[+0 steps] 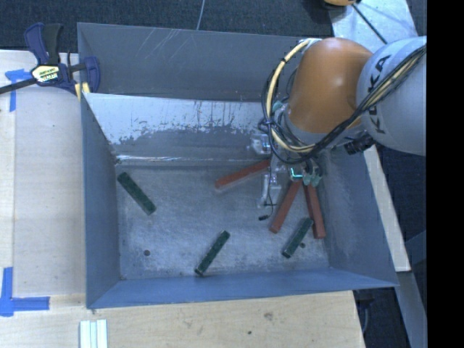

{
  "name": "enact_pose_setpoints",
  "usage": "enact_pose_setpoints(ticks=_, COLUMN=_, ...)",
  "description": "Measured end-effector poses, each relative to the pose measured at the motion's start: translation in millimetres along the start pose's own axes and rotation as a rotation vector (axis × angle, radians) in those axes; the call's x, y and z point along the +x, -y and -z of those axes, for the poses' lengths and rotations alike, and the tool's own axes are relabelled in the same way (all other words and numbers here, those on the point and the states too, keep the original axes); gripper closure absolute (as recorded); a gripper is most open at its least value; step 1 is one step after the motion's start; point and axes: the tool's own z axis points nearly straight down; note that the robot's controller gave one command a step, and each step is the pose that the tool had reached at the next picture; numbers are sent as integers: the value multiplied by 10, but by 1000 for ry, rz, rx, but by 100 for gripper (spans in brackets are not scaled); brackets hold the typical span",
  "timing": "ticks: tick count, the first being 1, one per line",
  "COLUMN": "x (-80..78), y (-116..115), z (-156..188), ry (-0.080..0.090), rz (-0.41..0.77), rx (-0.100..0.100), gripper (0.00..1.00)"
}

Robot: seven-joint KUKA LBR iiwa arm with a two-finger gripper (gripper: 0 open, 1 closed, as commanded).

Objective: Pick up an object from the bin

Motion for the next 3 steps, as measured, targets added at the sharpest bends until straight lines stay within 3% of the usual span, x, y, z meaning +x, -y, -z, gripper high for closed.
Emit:
enact_pose_setpoints(ticks=1, x=-19, y=0, z=45, ry=8, rz=0, rx=0, gripper=0)
enact_pose_setpoints(ticks=2, x=-112, y=-14, z=-899, ry=23, rz=29, rx=0, gripper=100)
enact_pose_setpoints(ticks=3, x=-76, y=-15, z=-935, ry=12, rz=29, rx=0, gripper=0)
